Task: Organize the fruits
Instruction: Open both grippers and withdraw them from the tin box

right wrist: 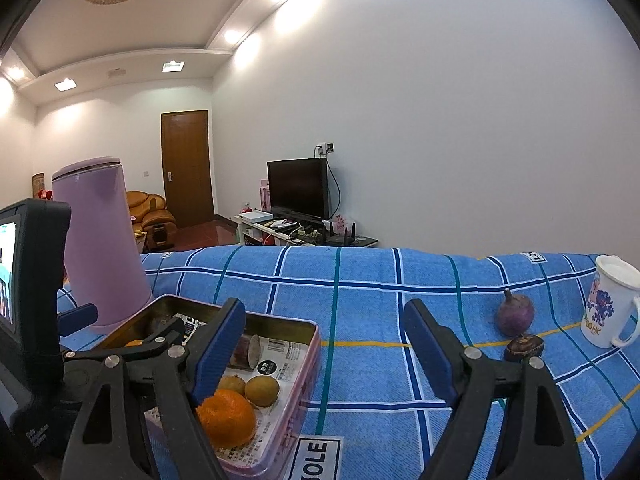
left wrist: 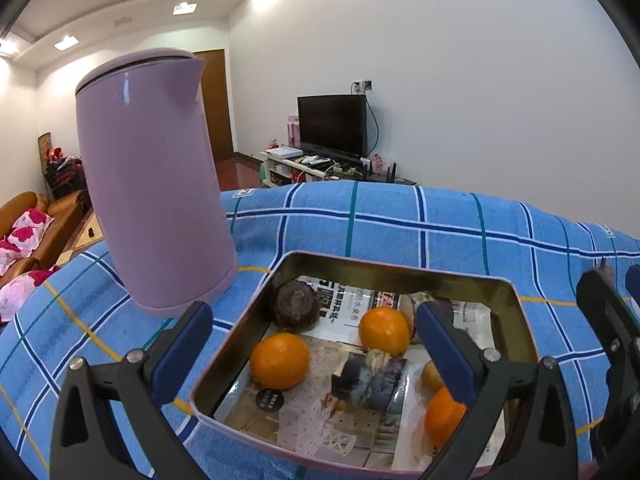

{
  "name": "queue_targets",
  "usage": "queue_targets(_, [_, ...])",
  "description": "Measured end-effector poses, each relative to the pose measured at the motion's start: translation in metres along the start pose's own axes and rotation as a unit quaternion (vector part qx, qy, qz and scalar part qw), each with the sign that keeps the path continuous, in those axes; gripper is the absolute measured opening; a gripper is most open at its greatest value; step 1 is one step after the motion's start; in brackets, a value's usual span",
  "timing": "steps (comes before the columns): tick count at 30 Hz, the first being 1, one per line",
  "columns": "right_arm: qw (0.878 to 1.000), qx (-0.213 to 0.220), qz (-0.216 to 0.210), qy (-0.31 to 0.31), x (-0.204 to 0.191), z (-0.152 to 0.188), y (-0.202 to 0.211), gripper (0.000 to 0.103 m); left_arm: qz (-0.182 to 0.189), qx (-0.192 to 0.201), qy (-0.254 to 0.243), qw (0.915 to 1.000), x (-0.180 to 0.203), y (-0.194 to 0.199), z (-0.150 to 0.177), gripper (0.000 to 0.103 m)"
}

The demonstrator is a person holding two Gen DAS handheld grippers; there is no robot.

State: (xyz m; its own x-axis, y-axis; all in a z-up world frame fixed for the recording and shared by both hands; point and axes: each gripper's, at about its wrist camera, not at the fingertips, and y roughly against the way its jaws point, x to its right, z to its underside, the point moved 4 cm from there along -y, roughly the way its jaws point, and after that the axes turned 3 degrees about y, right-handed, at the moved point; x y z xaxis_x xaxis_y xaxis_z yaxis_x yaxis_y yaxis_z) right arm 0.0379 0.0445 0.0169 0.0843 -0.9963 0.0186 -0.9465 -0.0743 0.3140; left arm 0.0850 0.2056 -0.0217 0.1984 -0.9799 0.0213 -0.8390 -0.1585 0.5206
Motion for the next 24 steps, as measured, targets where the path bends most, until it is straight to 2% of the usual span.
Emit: queue_targets(24, [1.000,-0.008,0.003,-0.001,0.006,0.004,0.007,0.083,-0.019,0.025,-0.003,0.9995,0.004,0.017,0.003,0.103])
